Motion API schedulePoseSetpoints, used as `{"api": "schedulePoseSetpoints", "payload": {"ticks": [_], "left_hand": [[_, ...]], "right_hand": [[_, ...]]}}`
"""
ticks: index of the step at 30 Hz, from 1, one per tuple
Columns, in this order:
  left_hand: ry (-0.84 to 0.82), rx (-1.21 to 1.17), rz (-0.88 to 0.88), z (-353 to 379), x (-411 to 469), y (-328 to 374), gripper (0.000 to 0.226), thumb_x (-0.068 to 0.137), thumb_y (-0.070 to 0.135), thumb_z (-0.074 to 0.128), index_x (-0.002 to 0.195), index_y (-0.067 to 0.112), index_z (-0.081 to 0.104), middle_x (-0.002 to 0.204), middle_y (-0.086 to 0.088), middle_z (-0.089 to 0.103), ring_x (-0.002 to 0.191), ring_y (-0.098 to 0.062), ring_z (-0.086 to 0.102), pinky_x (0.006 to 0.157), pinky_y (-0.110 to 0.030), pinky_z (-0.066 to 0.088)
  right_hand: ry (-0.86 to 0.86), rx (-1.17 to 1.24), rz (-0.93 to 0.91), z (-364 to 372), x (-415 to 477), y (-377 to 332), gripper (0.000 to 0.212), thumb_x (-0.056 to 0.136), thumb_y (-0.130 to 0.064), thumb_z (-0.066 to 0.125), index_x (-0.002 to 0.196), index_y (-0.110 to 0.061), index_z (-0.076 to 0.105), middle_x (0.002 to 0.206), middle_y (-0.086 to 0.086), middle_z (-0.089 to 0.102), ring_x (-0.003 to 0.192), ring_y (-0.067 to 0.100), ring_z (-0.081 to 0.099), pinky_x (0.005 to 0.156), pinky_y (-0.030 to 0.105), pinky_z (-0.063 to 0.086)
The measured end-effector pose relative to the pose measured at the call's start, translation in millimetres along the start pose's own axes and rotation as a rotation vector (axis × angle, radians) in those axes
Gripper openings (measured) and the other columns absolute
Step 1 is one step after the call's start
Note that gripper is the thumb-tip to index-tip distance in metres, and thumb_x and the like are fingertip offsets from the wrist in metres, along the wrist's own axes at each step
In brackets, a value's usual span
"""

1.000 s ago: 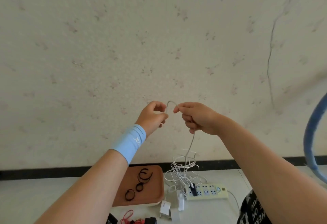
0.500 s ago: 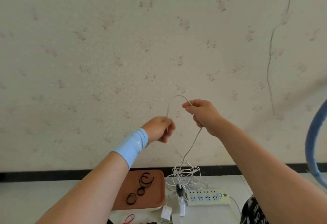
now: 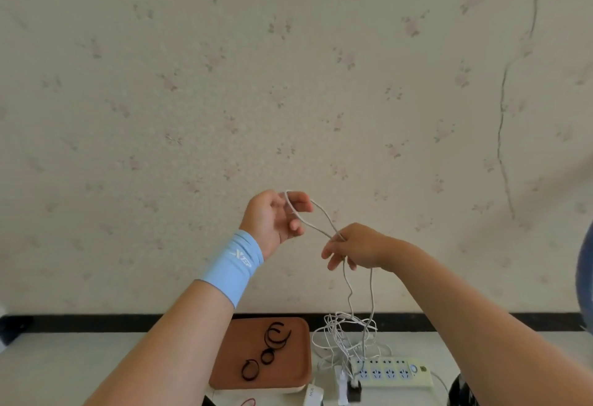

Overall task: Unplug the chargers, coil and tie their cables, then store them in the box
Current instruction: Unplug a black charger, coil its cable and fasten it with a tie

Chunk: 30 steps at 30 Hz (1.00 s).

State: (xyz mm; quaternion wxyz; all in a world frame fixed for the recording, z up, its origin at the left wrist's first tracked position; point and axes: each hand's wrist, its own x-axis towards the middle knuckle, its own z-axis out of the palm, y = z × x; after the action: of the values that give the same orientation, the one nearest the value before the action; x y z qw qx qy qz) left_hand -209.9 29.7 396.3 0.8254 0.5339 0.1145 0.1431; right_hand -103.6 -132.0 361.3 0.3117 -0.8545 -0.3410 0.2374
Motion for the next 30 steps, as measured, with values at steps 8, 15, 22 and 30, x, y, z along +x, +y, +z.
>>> {"api": "schedulePoseSetpoints", "payload": {"ticks": [8, 15, 22, 30], "left_hand": [[-0.032, 0.34, -0.298, 8.3, 5.7, -43.4, 0.031, 0.093, 0.001, 0.044, 0.119, 0.006, 0.059, 0.111, -0.01, 0.072, 0.052, -0.014, 0.043, 0.055, -0.028, 0.047], [-0.161, 0.933, -0.03, 14.6, 12.7, -46.7, 0.023, 0.1, 0.014, 0.048, 0.101, 0.012, 0.071, 0.086, -0.001, 0.069, 0.056, -0.013, 0.058, 0.059, -0.02, 0.053], [-0.072, -0.371, 0.016, 16.2, 24.0, -12.0, 0.022, 0.102, 0.007, 0.041, 0.088, 0.011, 0.057, 0.064, 0.0, 0.053, 0.044, -0.011, 0.043, 0.056, -0.025, 0.05], [0.054, -0.293, 0.03, 10.8, 25.1, -8.3, 0.011, 0.1, 0.009, 0.052, 0.103, 0.007, 0.063, 0.097, -0.009, 0.07, 0.058, -0.015, 0.06, 0.062, -0.029, 0.059]], "right_hand": [[0.144, 0.648, -0.145, -12.9, -3.2, -15.1, 0.027, 0.105, -0.022, 0.052, 0.106, -0.004, 0.071, 0.072, 0.006, 0.066, 0.046, 0.013, 0.035, 0.042, 0.022, 0.024], [0.227, 0.757, -0.124, -23.8, -3.7, -5.1, 0.026, 0.105, -0.024, 0.053, 0.111, -0.005, 0.07, 0.087, 0.004, 0.068, 0.048, 0.012, 0.034, 0.045, 0.023, 0.022], [-0.009, 0.342, -0.068, -4.1, 3.2, 8.3, 0.024, 0.095, -0.011, 0.062, 0.117, -0.015, 0.07, 0.122, 0.004, 0.069, 0.049, 0.01, 0.049, 0.044, 0.022, 0.026], [-0.015, 0.128, -0.039, 2.6, 7.2, 2.2, 0.02, 0.101, -0.022, 0.056, 0.103, -0.012, 0.074, 0.094, -0.001, 0.079, 0.059, 0.01, 0.056, 0.05, 0.019, 0.041]]}}
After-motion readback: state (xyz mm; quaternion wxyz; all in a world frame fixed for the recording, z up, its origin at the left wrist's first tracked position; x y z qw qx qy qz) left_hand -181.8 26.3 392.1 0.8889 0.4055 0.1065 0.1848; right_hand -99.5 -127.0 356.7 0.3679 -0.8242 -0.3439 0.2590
